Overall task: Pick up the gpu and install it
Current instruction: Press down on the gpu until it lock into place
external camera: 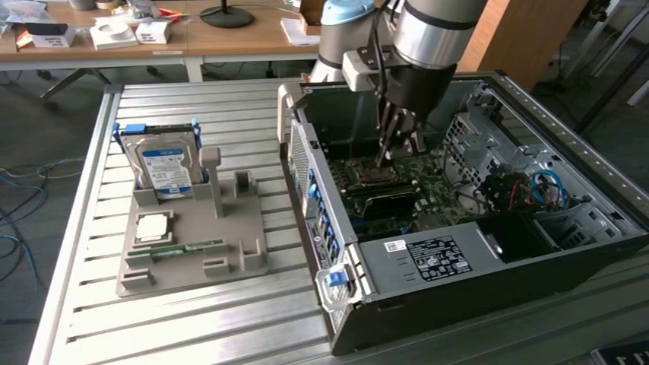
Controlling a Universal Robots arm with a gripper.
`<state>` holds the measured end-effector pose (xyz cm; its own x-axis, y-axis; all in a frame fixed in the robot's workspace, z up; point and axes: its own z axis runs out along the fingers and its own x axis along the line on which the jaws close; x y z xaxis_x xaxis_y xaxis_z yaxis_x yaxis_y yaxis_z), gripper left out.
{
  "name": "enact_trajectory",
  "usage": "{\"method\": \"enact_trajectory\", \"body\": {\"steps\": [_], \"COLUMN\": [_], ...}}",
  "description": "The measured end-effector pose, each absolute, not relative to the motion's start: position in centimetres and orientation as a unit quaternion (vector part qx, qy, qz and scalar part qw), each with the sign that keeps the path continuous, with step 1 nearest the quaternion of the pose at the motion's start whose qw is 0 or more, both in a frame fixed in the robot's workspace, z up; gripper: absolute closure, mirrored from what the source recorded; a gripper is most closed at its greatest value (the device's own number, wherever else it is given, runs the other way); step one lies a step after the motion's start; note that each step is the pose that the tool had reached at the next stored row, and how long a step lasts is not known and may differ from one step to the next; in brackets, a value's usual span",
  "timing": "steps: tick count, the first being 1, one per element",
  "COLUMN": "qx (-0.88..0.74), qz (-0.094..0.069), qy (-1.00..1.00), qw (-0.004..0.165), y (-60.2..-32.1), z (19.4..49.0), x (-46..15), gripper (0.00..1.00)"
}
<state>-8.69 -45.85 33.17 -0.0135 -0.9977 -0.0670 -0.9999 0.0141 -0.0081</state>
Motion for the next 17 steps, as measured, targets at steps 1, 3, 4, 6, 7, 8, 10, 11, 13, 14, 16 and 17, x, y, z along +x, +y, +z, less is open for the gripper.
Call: {"method": "enact_trajectory", "body": {"steps": [1,3,4,6,7,8,10,11,13,14,16,17], "qx": [-0.702,-0.702,-0.702,-0.702,-0.702,-0.702,-0.702,-0.702,-0.702,-0.702,-0.702,-0.702], "qz": [0.021,0.021,0.021,0.021,0.021,0.021,0.021,0.021,0.021,0.021,0.021,0.021], "qy": [0.712,0.712,0.712,0.712,0.712,0.712,0.712,0.712,0.712,0.712,0.712,0.712], "qw": [0.027,0.027,0.027,0.027,0.027,0.027,0.027,0.027,0.027,0.027,0.027,0.027], "y": [-45.9,-45.9,-45.9,-45.9,-45.9,-45.9,-45.9,-45.9,-45.9,-45.9,-45.9,-45.9], "z": [33.4,33.8,34.1,34.1,34.1,34.1,34.4,34.5,34.5,34.5,34.5,34.5], "x": [-8.7,-8.7,-8.7,-8.7,-8.7,-8.7,-8.6,-8.6,-8.6,-8.6,-8.6,-8.6], "gripper": [0.89,0.89,0.89,0.89,0.89,0.89,0.89,0.89,0.89,0.89,0.89,0.89]}}
